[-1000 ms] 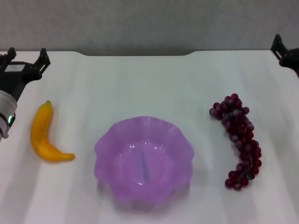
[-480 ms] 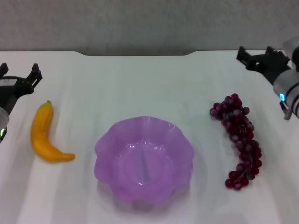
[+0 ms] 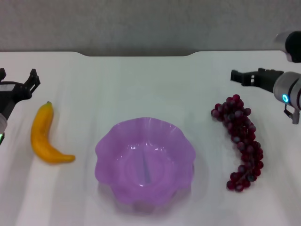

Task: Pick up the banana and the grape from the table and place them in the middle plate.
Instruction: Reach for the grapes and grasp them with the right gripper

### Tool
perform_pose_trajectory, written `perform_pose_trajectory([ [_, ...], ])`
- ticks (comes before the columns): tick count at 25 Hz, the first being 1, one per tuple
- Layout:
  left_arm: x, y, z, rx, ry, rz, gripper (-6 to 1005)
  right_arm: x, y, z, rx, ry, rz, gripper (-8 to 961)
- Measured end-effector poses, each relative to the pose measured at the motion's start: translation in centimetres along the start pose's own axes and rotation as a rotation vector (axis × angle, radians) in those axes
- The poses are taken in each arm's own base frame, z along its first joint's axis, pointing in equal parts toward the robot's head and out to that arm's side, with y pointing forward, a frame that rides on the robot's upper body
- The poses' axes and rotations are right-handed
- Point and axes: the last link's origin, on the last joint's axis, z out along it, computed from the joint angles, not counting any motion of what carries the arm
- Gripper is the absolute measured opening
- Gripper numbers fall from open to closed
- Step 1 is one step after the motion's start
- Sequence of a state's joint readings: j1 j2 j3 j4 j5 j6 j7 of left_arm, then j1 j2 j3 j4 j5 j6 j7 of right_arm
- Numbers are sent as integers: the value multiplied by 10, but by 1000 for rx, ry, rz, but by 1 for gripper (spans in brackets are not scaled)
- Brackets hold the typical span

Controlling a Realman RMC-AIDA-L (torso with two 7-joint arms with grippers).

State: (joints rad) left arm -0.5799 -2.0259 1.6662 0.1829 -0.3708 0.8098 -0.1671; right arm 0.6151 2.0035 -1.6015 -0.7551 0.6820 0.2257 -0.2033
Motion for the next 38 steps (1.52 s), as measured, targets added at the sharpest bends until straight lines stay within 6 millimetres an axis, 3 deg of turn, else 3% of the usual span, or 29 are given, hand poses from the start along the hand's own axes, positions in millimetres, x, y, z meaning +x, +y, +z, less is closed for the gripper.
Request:
perform_pose_trajectory([
  [6,0,1,0,-2,0,1,876,12,4,-14,-49,92,-46,849],
  [10,0,0,0,-2,-1,1,876,19,-6,-16,-28,101,-18,849],
  [30,4,7,4,-14,9,-13,876,49,-11,1,22,134,6,850],
  [38,8,12,8,-25,22,-15,876,53,0,8,18,126,-82,850],
])
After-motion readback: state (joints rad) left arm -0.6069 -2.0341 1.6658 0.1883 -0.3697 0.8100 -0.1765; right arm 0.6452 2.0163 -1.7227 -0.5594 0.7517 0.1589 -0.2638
